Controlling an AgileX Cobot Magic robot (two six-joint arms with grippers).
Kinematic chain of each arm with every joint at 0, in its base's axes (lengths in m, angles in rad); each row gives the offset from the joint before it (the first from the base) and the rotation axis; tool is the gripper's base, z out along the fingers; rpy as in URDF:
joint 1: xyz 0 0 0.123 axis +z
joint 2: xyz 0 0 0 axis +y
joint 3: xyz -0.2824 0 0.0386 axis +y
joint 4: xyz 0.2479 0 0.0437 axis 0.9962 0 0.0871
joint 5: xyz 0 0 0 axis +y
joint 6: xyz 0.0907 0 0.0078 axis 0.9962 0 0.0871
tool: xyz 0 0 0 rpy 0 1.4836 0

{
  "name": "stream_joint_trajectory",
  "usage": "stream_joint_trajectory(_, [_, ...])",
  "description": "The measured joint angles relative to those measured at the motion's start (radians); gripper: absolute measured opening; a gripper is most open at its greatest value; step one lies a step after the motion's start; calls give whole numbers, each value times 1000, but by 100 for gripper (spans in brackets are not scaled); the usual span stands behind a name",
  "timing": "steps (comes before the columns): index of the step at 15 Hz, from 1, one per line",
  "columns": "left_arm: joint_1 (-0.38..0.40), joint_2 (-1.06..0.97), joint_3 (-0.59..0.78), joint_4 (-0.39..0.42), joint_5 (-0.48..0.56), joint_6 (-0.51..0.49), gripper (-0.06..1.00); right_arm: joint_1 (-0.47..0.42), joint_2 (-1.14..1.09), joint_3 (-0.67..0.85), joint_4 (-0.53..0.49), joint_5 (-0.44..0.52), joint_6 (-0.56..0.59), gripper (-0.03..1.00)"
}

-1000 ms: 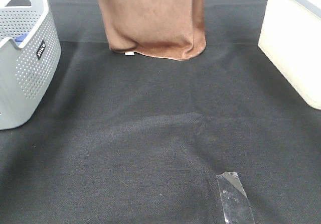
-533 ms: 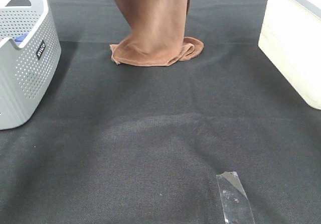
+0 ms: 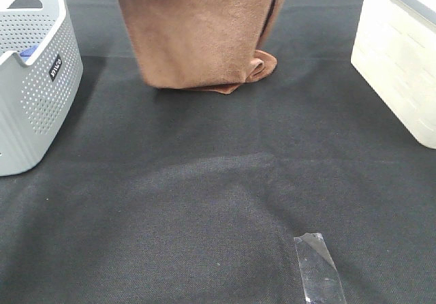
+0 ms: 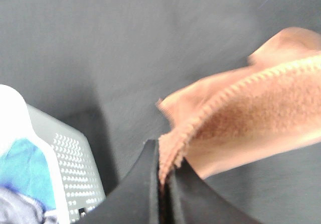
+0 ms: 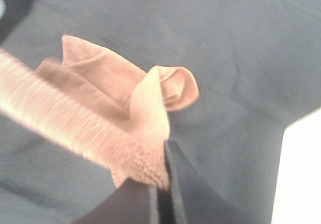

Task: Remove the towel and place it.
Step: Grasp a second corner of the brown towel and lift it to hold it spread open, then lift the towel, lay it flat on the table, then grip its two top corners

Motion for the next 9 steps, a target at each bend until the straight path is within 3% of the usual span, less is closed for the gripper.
stream_joint_trajectory(2, [0, -136, 250, -27, -2, -1, 0, 0, -85, 118, 17, -1, 26, 1])
stream_joint_trajectory(6, [-30, -529, 764, -171, -23, -16, 0, 12, -441, 594, 66, -2, 45, 1])
stream_joint_trajectory(9, [-43, -781, 1005, -266, -55, -65, 0, 23, -704, 851, 134, -6, 64, 1])
